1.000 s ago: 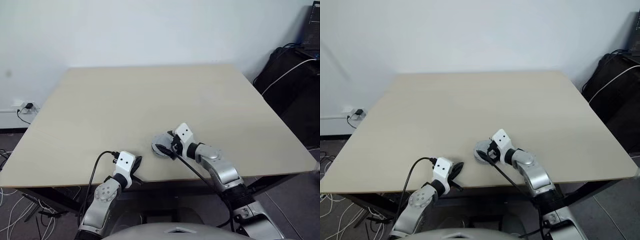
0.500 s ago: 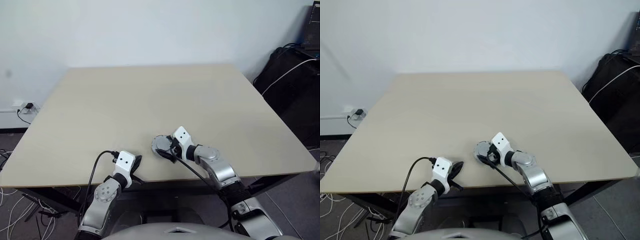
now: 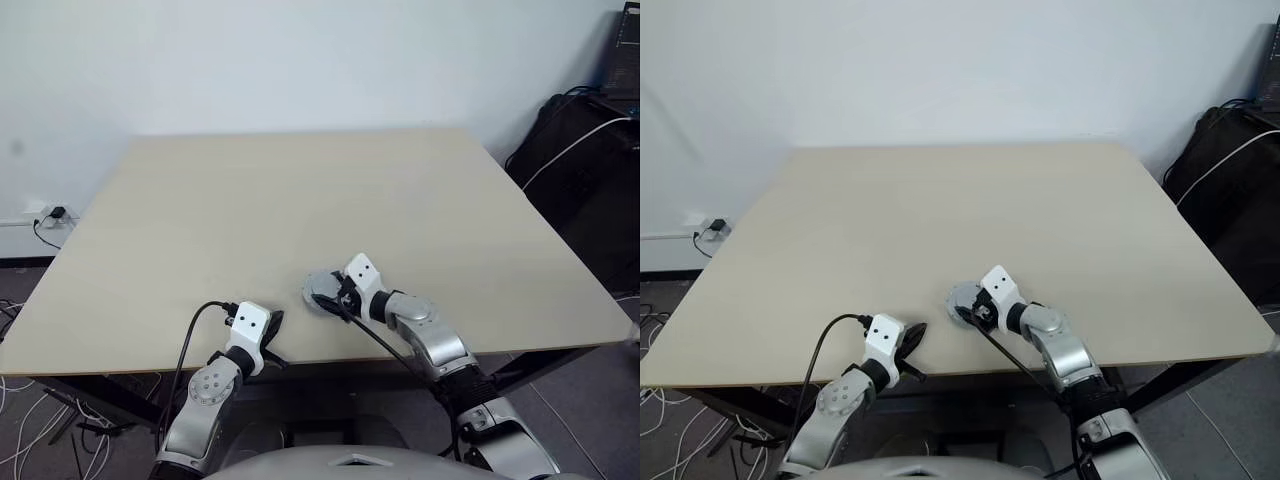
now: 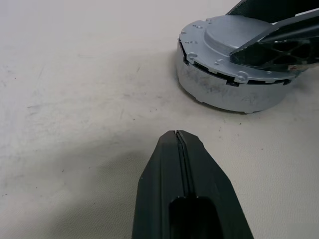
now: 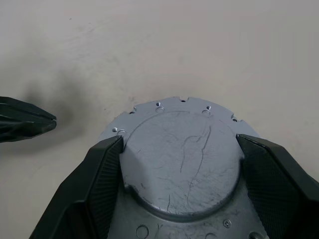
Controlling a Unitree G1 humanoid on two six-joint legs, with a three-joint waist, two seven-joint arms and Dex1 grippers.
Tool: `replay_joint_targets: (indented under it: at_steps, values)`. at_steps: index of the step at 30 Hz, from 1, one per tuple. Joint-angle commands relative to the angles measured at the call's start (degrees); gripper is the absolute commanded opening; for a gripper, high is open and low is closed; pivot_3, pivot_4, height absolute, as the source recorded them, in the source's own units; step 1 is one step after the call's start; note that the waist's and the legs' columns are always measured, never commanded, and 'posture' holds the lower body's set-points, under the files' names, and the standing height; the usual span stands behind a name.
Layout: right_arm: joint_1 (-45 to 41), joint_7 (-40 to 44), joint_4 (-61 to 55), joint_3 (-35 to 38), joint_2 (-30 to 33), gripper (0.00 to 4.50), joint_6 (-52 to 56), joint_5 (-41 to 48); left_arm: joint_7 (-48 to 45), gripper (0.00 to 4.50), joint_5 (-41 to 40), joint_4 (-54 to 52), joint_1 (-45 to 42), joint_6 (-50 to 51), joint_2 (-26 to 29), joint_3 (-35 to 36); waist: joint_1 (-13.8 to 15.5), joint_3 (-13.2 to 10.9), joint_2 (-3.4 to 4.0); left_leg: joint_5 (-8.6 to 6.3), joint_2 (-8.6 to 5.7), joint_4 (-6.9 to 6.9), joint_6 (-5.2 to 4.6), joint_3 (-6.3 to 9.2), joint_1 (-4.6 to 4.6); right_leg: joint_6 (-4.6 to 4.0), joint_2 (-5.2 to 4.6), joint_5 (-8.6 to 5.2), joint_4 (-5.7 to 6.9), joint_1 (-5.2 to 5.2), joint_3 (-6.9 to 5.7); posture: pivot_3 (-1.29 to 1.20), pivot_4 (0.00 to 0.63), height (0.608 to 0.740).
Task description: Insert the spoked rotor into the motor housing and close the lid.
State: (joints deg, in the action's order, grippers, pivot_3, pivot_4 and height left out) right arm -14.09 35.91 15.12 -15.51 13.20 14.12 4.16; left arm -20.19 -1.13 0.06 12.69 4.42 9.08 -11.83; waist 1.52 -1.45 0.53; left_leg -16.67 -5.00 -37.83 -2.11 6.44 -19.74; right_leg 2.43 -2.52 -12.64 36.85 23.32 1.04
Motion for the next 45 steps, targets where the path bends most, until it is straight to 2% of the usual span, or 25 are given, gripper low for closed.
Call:
replay_joint_targets:
  at_steps: [1,19,29,34,39,43,45]
  values:
    - [-0.42,-0.62,-0.42,-0.06,-0.6,3.29,-2.03,-1.02,-0.18,0.0,-0.38,-1.39,-0.94,-1.18,-0.11,0.15,-0.05,0.0,0.0,0.0,0.0,0.0,0.0,0.0,0.0,0.0,0.0,0.0,0.0,0.0,0.0,0.0,0.0,0.74]
    - [-1.65,-0.1,-0.98,-2.84,0.83,3.29,5.03,-4.65,-0.07,0.0,-0.29,-2.42,-0.5,-0.89,0.04,0.1,-0.38,0.2,0.21,0.0,0.0,-0.01,0.0,0.0,0.12,0.0,0.0,0.0,0.01,-0.12,0.0,0.0,0.0,0.74]
    - [-1.76,-0.69,-0.24,-2.89,1.21,3.29,5.06,-4.86,0.01,0.0,-0.2,-2.67,-0.05,-0.93,0.05,-0.02,-0.37,0.24,0.24,0.0,0.0,-0.01,0.0,0.0,0.16,0.0,0.0,0.0,0.0,-0.19,-0.01,0.0,0.0,0.74]
    - [-3.16,-5.31,2.07,-1.95,0.15,3.29,9.42,-6.15,-0.03,0.0,-0.2,-2.35,-0.37,-0.93,0.09,0.08,-0.44,0.24,0.23,0.0,0.01,-0.01,0.01,0.01,0.26,0.01,0.0,0.0,0.0,-0.29,-0.01,0.0,0.0,0.74]
    - [-2.88,-3.24,0.66,-3.41,0.99,3.29,9.54,-5.94,-0.13,0.0,-0.24,-2.07,-0.65,-0.97,0.12,0.14,-0.43,0.18,0.26,-0.16,0.01,-0.02,0.28,0.02,0.83,-0.17,-0.06,-0.15,-0.02,-0.94,0.01,0.0,0.0,0.74]
    - [-2.38,-0.75,-0.35,-4.56,2.01,3.29,10.08,-5.48,-0.44,0.0,-0.06,-1.79,-1.35,-0.9,0.4,0.1,-0.43,0.19,0.27,-0.15,0.01,-0.02,0.28,0.03,0.83,-0.2,-0.05,-0.18,-0.03,-0.92,-0.02,0.0,0.0,0.74]
    - [-2.18,-0.77,-0.68,-4.54,2.06,3.29,10.29,-5.49,-0.6,0.0,0.4,-1.66,-2.41,-0.75,0.8,0.1,-0.42,0.19,0.26,-0.18,0.0,0.01,0.24,0.05,0.79,0.07,-0.04,-0.13,-0.04,-0.87,-0.06,0.0,0.0,0.74]
